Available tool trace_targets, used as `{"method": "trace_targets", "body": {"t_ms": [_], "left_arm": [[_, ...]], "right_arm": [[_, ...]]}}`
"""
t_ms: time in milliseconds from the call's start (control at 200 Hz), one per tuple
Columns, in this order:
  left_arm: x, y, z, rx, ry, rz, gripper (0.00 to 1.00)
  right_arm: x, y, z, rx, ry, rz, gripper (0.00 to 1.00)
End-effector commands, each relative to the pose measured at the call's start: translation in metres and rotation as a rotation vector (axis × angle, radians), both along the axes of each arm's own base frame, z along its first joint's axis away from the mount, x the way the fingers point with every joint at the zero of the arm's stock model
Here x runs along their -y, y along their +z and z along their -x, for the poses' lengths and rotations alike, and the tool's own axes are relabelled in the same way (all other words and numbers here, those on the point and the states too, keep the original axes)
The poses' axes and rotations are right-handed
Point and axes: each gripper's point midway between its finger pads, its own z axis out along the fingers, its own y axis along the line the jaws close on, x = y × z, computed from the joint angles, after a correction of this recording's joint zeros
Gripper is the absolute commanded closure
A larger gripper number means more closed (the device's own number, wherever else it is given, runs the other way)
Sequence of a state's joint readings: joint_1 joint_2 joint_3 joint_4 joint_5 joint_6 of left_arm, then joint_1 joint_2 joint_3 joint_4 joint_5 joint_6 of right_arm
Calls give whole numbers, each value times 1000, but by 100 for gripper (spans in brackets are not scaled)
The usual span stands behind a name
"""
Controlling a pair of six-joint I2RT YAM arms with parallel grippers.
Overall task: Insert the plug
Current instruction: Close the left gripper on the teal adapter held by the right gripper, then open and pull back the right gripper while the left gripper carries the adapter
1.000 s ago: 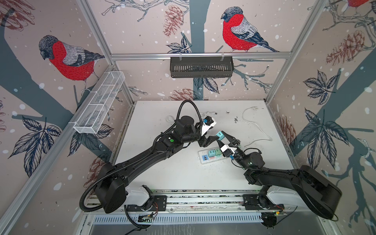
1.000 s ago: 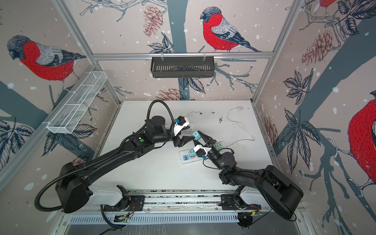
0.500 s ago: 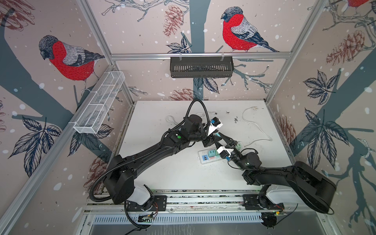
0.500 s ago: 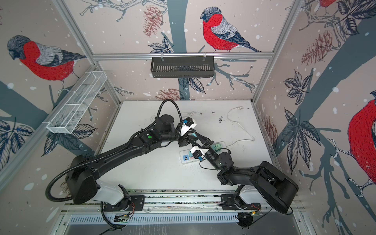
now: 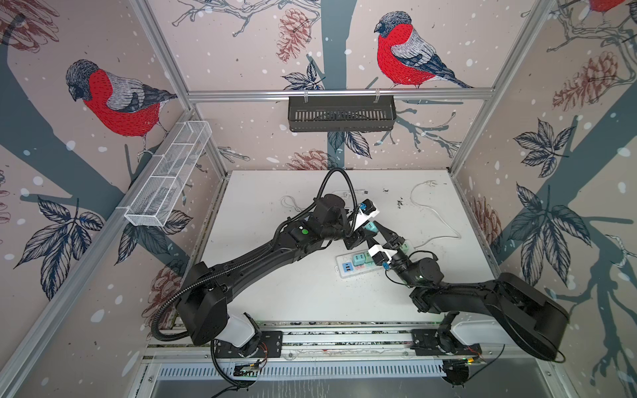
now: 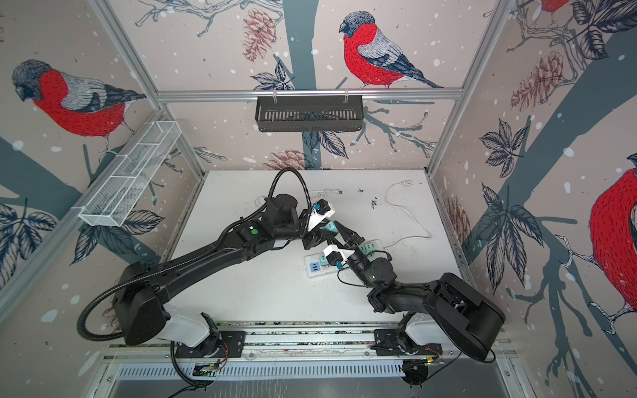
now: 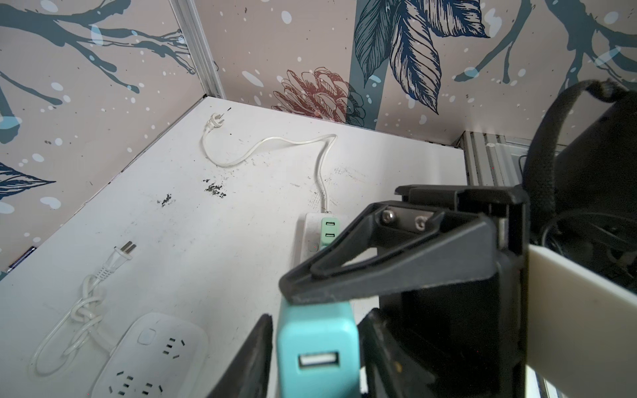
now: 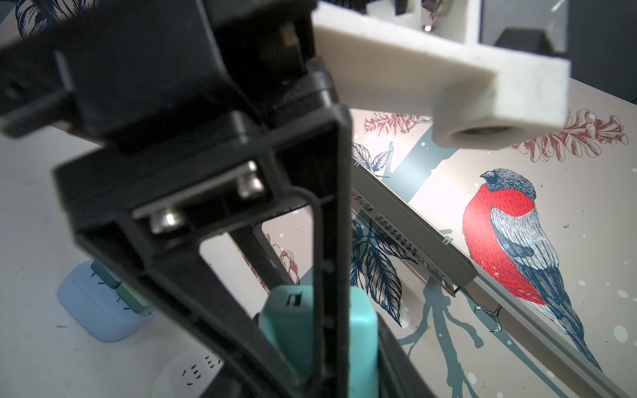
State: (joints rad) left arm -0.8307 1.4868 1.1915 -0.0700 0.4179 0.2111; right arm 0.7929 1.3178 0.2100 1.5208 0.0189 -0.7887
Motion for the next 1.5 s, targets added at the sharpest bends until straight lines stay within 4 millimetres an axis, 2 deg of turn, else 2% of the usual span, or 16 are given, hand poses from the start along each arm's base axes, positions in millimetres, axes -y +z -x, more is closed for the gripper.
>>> {"method": "trace_targets", "body": {"t_ms": [0, 210, 270, 300, 370, 415, 510, 740, 815, 926, 1026, 1046, 1101, 1226, 1416, 1496], "left_arm": [[5, -3, 2, 3, -26, -24, 66], [8, -11, 0, 6, -26, -69, 73], [8, -13, 0, 7, -23, -76, 77], [8, -14, 0, 7, -22, -78, 81], [6, -12, -3, 16, -6, -79, 91], [5, -8, -5, 32, 10, -70, 95], [-2, 4, -14, 87, 72, -42, 100], [-38, 31, -50, 157, 291, 37, 100], [-54, 39, -57, 150, 271, 74, 100], [-72, 38, -64, 216, 269, 64, 100], [-76, 28, -66, 268, 267, 2, 100], [-76, 26, -67, 272, 266, -9, 100], [-76, 22, -74, 274, 281, -40, 100], [-69, 6, -94, 241, 294, -142, 100], [-66, -37, -125, 190, 322, -335, 100], [-64, -54, -132, 159, 310, -406, 100]], "right_arm": [[-3, 9, 8, 37, 37, -15, 96], [-2, 15, 6, 47, 23, -33, 92], [-1, 14, 4, 45, 13, -34, 86], [0, 15, 4, 47, 8, -38, 77], [4, 17, 3, 48, -8, -61, 41], [8, 19, 2, 51, -25, -81, 23], [20, 24, -2, 56, -73, -128, 0], [36, 17, -6, 8, -105, -174, 0], [47, 19, -8, -9, -111, -225, 0], [72, 22, -18, -73, -124, -349, 0], [101, 21, -36, -182, -175, -497, 0], [106, 17, -44, -218, -200, -519, 0], [124, 21, -60, -280, -255, -603, 0], [158, 4, -93, -465, -397, -738, 0], [200, -21, -107, -582, -500, -898, 0], [214, -32, -108, -602, -543, -939, 0]]}}
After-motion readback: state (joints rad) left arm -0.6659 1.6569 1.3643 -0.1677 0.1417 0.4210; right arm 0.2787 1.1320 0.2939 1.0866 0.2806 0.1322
